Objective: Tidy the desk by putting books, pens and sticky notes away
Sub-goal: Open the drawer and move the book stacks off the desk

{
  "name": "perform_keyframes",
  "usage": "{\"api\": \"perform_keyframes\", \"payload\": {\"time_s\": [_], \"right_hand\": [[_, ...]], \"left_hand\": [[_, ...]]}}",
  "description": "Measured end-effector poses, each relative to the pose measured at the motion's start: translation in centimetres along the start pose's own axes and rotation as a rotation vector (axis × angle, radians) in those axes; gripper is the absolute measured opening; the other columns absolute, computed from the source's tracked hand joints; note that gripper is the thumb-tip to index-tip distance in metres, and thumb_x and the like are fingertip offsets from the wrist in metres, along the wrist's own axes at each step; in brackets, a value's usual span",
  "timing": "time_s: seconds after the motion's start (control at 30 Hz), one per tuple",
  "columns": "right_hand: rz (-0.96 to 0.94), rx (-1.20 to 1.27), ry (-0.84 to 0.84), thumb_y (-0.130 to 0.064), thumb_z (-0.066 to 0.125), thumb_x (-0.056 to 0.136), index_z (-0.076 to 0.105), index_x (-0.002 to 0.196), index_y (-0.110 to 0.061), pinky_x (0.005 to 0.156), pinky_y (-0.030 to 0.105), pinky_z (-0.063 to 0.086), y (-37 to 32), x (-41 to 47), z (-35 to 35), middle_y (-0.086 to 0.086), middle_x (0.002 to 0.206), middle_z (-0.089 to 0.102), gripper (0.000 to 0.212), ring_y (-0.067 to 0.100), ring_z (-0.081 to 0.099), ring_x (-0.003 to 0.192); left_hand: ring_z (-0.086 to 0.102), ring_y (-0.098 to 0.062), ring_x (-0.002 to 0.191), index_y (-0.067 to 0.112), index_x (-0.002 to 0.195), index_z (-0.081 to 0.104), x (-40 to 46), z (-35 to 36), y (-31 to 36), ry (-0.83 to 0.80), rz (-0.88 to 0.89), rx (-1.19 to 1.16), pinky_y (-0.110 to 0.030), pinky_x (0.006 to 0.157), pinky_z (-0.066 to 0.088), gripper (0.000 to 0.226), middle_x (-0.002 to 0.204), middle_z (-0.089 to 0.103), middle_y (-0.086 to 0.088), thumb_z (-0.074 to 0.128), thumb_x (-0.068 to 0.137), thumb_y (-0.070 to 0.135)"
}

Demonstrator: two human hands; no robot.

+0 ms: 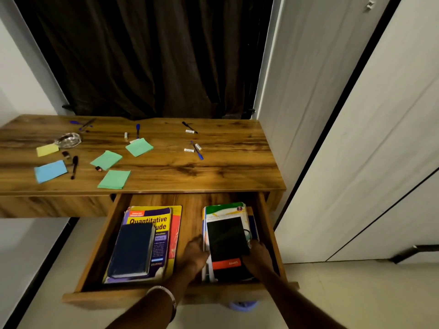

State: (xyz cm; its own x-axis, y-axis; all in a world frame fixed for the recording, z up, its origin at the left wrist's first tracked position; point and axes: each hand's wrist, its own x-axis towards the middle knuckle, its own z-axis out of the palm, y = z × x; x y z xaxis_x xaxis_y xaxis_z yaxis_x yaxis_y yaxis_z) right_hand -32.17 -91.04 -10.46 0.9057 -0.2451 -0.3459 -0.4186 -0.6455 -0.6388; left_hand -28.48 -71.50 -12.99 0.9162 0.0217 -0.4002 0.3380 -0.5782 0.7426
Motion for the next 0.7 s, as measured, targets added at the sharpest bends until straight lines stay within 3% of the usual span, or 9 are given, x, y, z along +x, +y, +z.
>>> {"api": "perform_keyframes", "payload": {"time_s": [0.17,0.27,0.33,0.4,0.53,0.7], "right_hand": [[-0.083,-0.106,-0.002,-0.025,0.057,0.090,0.049,0.129,-0.019,0.100,0.038,0.049,-1.6,-1.2,0.3,0.005,0.129,0.057,0.040,0.023,0.055,0.120],[-0.083,-0.106,-0.005,-0.025,0.059,0.088,0.051,0.126,-0.020,0.095,0.037,0.052,-1.8,-2.4,0.5,0.004,0.126,0.058,0.039,0.023,0.057,0.117],[-0.077,-0.114,0.011,-0.026,0.061,0.087,0.054,0.121,-0.022,0.093,0.036,0.053,-2.0,-3.2,0.8,0.003,0.124,0.059,0.035,0.022,0.058,0.115],[-0.088,-0.110,0.025,-0.026,0.063,0.086,0.055,0.120,-0.021,0.093,0.031,0.053,-2.1,-3.8,1.0,0.003,0.125,0.060,0.035,0.021,0.059,0.115],[-0.079,-0.139,0.026,-0.023,0.064,0.086,0.057,0.116,-0.016,0.085,0.025,0.049,-2.9,-5.2,1.5,0.005,0.118,0.063,0.032,0.022,0.060,0.111],[-0.063,-0.108,0.030,-0.021,0.062,0.088,0.061,0.099,-0.016,0.077,0.026,0.050,-4.2,-7.8,2.3,-0.001,0.092,0.060,0.012,0.016,0.062,0.095]], "left_hand": [[0.067,-0.020,0.095,0.023,0.113,0.066,-2.2,-0.7,0.2,0.049,-0.013,-0.070,-0.031,0.086,0.055,0.035,0.104,0.072,0.002,0.071,0.080,0.013],[0.057,-0.014,0.091,0.021,0.104,0.066,-4.4,-1.4,0.9,0.069,-0.044,-0.103,-0.019,0.079,0.042,0.023,0.095,0.063,0.005,0.071,0.082,0.015],[0.053,-0.016,0.094,0.022,0.091,0.061,-5.5,-2.1,1.1,0.087,-0.071,-0.142,-0.018,0.080,0.038,0.015,0.097,0.061,0.000,0.068,0.084,0.010],[0.057,-0.019,0.098,0.019,0.091,0.063,-6.1,-2.6,0.9,0.118,-0.072,-0.154,-0.021,0.085,0.040,0.005,0.104,0.066,-0.006,0.062,0.089,0.014],[0.061,-0.030,0.104,0.010,0.102,0.067,-7.5,-3.7,-0.1,0.146,-0.072,-0.182,-0.035,0.093,0.049,0.027,0.107,0.068,-0.012,0.050,0.097,0.029],[0.059,-0.023,0.087,0.019,0.076,0.062,-10.2,-5.0,-0.9,0.114,-0.068,-0.210,-0.029,0.079,0.044,0.033,0.088,0.064,-0.005,0.045,0.099,0.035]]}}
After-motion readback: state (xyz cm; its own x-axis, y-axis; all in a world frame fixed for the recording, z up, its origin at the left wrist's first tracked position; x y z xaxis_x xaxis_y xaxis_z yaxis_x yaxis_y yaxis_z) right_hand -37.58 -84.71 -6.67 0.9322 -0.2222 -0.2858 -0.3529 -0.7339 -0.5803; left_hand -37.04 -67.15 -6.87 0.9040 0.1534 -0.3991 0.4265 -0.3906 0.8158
